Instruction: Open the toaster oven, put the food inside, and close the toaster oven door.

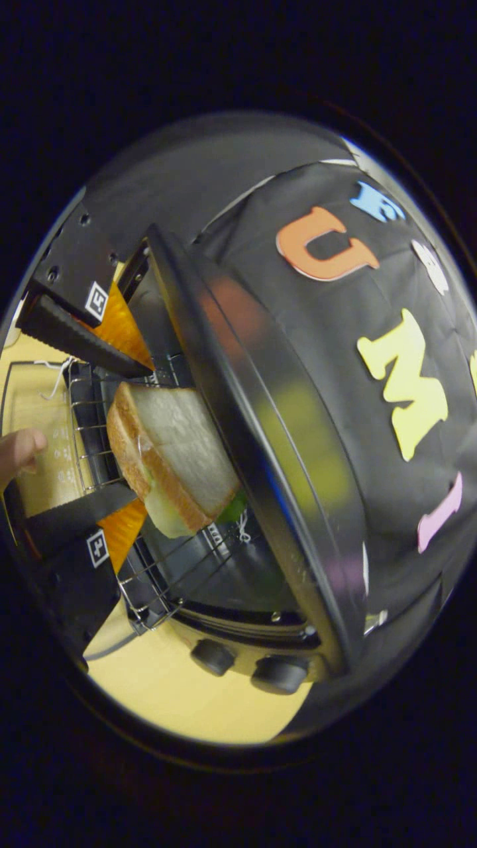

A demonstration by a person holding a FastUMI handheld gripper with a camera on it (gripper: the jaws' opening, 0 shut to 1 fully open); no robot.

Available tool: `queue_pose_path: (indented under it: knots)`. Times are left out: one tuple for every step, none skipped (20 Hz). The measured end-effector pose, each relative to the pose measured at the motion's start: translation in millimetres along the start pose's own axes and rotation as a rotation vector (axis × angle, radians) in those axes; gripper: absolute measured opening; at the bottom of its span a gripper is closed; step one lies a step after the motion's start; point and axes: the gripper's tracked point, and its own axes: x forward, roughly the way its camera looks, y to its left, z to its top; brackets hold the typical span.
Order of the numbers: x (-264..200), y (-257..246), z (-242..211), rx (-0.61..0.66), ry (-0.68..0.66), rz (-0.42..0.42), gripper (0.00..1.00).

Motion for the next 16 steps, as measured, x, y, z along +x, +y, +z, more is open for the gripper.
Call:
queue_pose_path:
  knots:
    - [1,-1,-3,-0.048,0.020,-0.015,0.98]
    - [-1,-4,-9,-0.086,0.036,-0.032,0.99]
    - [-4,-5,-11,-0.115,0.046,-0.055,0.99]
    - [-7,-6,-11,-0.131,0.051,-0.073,0.99]
    - [-8,-8,-13,-0.148,0.061,-0.091,0.99]
    - [-11,-10,-16,-0.172,0.077,-0.106,0.99]
    - [-15,-10,-18,-0.196,0.096,-0.110,0.99]
    - [-20,-11,-21,-0.209,0.115,-0.115,0.99]
    - [-24,-10,-26,-0.216,0.140,-0.111,0.99]
    - [-28,-11,-32,-0.219,0.173,-0.110,0.99]
    - [-32,-13,-39,-0.222,0.207,-0.115,0.99]
    - [-39,-16,-45,-0.224,0.235,-0.118,0.99]
    - [-41,-16,-48,-0.226,0.248,-0.114,0.99]
    - [-47,-18,-51,-0.229,0.256,-0.116,0.99]
    - [-53,-21,-54,-0.229,0.257,-0.120,0.99]
    - [-60,-24,-58,-0.225,0.262,-0.123,0.99]
